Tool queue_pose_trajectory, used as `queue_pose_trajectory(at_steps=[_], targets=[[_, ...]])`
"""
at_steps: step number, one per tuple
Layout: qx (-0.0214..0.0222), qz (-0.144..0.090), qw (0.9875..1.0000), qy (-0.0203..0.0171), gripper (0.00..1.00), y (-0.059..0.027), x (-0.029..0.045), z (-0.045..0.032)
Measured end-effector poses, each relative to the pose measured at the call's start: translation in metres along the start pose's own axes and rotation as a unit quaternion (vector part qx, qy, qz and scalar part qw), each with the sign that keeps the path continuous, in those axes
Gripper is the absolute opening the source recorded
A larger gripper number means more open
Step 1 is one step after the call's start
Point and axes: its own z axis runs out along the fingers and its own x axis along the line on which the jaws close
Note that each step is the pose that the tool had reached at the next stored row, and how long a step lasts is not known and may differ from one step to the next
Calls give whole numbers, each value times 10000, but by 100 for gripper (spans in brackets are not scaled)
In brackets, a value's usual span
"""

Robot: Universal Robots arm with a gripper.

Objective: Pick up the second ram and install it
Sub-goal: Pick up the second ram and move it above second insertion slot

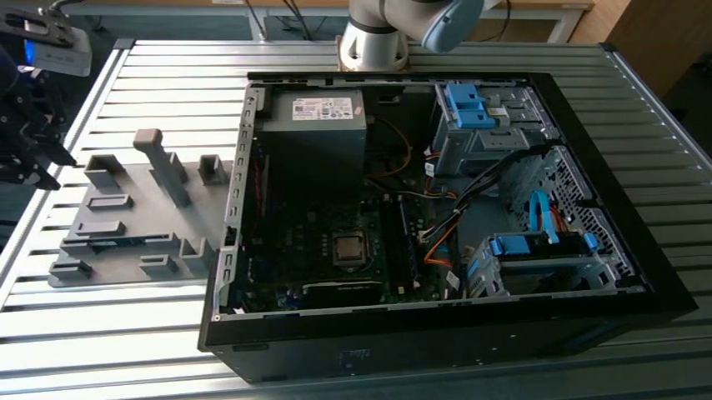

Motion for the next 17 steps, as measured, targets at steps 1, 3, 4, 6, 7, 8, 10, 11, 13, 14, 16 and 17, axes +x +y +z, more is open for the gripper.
queue_pose_trajectory(at_steps=[1,3,4,6,7,8,10,11,13,14,16,17], targets=[[0,-4,10000,0,41,-1,4,18],[-1,-21,10000,1,41,-2,10,52],[2,-34,10000,1,41,-3,13,64],[13,-59,10000,3,41,-4,17,82],[18,-66,10000,4,41,-5,20,91],[25,-69,10000,5,41,-5,21,100],[39,-71,10000,6,41,-6,24,124],[39,-71,10000,6,41,-7,25,142],[39,-71,10000,6,41,-7,27,165],[39,-70,10000,7,41,-7,27,165],[39,-71,10000,5,41,-8,27,166],[39,-71,10000,5,41,-7,27,166]])
